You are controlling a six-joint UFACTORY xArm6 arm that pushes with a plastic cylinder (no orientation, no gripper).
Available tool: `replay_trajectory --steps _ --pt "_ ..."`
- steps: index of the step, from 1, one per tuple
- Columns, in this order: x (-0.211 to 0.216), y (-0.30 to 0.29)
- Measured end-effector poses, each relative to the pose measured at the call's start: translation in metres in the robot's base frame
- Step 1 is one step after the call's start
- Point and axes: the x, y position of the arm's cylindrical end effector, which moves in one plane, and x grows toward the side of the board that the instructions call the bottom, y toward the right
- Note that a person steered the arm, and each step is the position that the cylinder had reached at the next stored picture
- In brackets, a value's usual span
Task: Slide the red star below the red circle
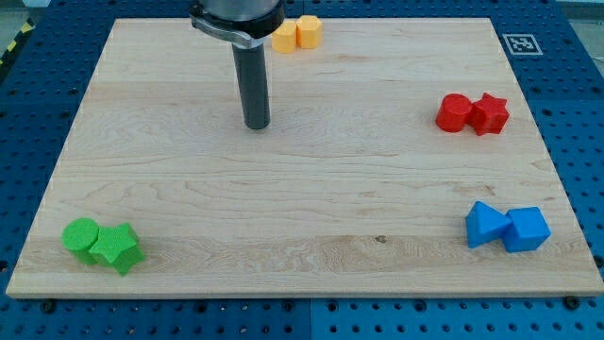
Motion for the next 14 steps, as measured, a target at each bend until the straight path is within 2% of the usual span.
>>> replay_trajectory --steps 2,4,5,7,9,11,12,14 --pt "-0.01 0.006" --pt "-0.046 0.079" --pt "-0.047 0.114" --pt "-0.057 0.132" --pt "-0.068 0.239" --pt "-0.068 0.263" --pt "-0.064 0.298" --pt "-0.005 0.318"
